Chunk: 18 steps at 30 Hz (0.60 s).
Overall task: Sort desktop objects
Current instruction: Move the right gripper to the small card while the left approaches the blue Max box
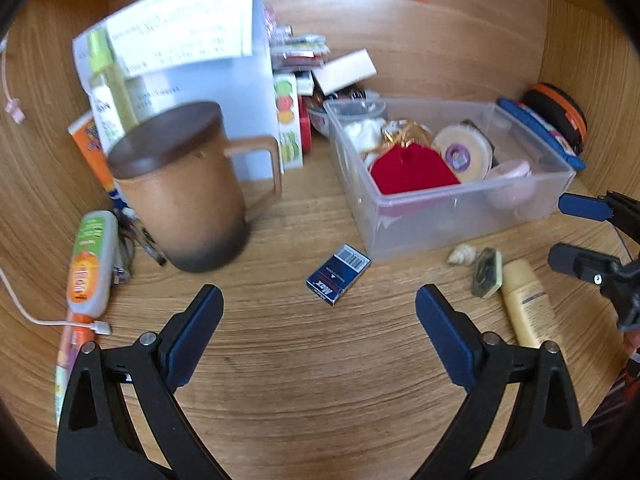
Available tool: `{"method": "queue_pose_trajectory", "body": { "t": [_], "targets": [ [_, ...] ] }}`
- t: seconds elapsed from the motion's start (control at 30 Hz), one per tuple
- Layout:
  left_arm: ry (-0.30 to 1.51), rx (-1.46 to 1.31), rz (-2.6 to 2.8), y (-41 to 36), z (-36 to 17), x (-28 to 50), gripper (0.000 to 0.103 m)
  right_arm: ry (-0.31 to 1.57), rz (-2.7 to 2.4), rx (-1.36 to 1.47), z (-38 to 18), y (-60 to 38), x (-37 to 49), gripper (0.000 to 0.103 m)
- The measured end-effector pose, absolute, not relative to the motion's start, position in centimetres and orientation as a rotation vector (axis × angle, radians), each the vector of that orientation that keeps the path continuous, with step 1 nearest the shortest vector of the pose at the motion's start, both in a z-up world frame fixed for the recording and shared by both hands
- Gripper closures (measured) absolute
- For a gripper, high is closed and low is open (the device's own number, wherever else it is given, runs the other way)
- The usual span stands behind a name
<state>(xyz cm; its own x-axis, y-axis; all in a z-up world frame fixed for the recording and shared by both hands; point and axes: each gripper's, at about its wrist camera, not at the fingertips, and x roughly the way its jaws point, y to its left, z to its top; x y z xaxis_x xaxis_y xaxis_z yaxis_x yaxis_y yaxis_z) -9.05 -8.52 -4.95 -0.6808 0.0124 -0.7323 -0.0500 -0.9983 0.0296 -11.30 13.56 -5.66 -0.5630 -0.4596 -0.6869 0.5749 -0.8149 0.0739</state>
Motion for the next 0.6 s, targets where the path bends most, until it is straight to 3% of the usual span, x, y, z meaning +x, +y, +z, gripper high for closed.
{"method": "queue_pose_trajectory", "body": {
  "t": [0.6],
  "targets": [
    [-0.005,-1.317,2.712,-8.7,-7.4,-12.8,0.007,0.343,-2.201,1.069,-9.4,10.3,-13.0,0.019]
  ]
}}
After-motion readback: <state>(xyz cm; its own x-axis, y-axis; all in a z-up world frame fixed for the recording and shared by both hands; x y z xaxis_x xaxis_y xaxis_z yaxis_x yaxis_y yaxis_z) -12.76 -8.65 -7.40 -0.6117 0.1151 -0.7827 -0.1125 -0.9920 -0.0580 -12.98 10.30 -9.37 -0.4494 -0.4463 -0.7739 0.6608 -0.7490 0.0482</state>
